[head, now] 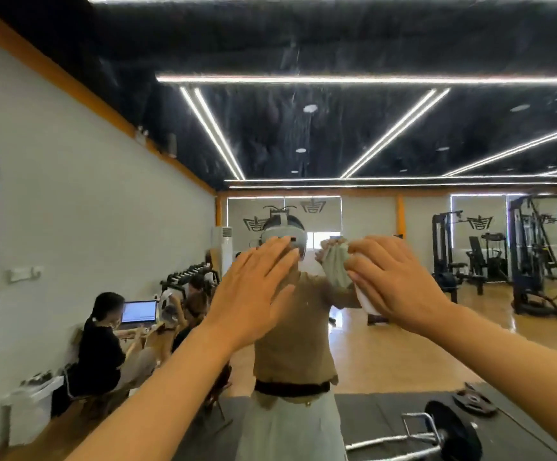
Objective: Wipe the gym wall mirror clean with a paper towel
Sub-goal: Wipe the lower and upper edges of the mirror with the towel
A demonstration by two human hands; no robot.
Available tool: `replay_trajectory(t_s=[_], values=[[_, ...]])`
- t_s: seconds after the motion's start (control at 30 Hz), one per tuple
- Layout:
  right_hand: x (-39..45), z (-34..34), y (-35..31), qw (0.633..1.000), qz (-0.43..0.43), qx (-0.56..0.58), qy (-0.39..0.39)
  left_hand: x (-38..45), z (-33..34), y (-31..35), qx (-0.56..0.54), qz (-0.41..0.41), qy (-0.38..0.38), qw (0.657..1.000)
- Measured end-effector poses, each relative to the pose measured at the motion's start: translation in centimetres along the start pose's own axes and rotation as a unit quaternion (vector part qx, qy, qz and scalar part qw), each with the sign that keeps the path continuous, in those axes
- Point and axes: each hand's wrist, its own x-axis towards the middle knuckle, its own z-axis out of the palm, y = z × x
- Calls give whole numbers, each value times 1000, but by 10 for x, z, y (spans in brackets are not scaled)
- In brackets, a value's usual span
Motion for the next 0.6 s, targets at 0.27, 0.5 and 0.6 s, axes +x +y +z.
replay_trajectory(t_s=[0.27,0.5,0.6], values=[[129,0,103,986,-8,-101,132,144,-37,-37,65,-66,102,990],[241,3,160,962,15,-154,225,242,-66,-73,106,-118,171,972],[286,11,173,962,49,-127,235,279,-77,-91,126,-138,163,969]])
